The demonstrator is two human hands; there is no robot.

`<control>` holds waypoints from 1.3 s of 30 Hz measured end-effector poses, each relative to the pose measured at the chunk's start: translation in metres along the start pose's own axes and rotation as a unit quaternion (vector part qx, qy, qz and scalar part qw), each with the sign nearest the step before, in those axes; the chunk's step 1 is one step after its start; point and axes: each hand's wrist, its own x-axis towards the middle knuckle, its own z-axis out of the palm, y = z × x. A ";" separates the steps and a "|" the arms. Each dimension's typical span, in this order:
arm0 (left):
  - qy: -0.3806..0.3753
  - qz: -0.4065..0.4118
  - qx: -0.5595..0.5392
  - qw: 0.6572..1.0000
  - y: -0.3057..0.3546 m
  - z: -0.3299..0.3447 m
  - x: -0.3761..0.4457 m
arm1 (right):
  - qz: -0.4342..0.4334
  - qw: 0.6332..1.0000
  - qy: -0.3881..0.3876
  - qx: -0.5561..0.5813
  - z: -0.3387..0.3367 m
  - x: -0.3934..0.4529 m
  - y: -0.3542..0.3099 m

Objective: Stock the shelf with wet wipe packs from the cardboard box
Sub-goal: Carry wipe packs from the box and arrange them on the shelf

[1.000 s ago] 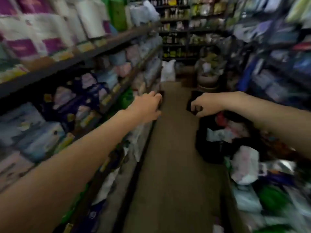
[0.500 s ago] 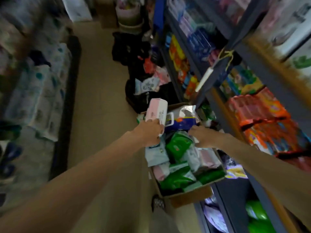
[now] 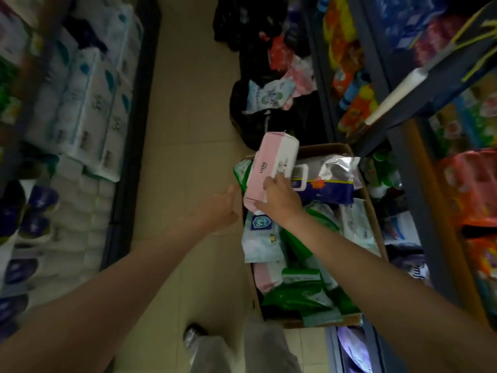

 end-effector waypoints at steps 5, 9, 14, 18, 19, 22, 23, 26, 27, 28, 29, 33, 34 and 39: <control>0.002 -0.009 -0.014 1.000 -0.019 0.002 0.002 | -0.132 0.969 0.026 -0.208 0.013 0.012 -0.015; 0.004 -0.003 -0.051 0.999 -0.024 0.009 0.000 | -0.158 0.950 0.032 -0.267 0.030 -0.004 -0.006; 0.008 0.003 -0.039 0.999 -0.026 0.010 -0.005 | -0.108 0.982 0.013 -0.155 0.016 -0.002 -0.003; 0.055 0.001 -0.030 0.998 -0.032 -0.012 -0.013 | -0.061 0.995 0.072 0.015 -0.031 0.006 0.003; 0.066 0.004 -0.006 0.998 -0.032 -0.020 -0.018 | -0.060 0.992 0.101 0.044 -0.051 0.010 0.003; 0.101 0.017 0.054 0.993 -0.040 -0.046 -0.033 | -0.093 0.987 0.127 0.037 -0.111 0.012 -0.018; 0.114 0.024 0.060 0.991 -0.044 -0.056 -0.039 | -0.124 0.986 0.108 0.035 -0.127 0.009 -0.031; 0.122 0.040 0.047 0.991 -0.070 -0.083 -0.060 | -0.226 0.973 0.041 0.012 -0.166 -0.010 -0.091; 0.108 0.041 0.039 0.992 -0.081 -0.093 -0.070 | -0.267 0.963 0.029 -0.002 -0.178 -0.017 -0.114; 0.089 0.044 0.029 0.995 -0.093 -0.101 -0.081 | -0.303 0.953 0.019 -0.011 -0.192 -0.026 -0.138; 0.070 0.049 0.015 0.996 -0.103 -0.109 -0.095 | -0.343 0.939 0.010 -0.024 -0.205 -0.035 -0.164; 0.101 0.039 -0.126 0.986 -0.158 -0.145 -0.167 | -0.457 0.888 -0.008 -0.054 -0.248 -0.079 -0.280; 0.141 0.048 -0.171 0.974 -0.181 -0.156 -0.186 | -0.480 0.877 0.001 -0.037 -0.256 -0.089 -0.311; 0.367 0.105 -0.239 0.893 -0.300 -0.209 -0.307 | -0.548 0.828 0.043 0.108 -0.282 -0.137 -0.477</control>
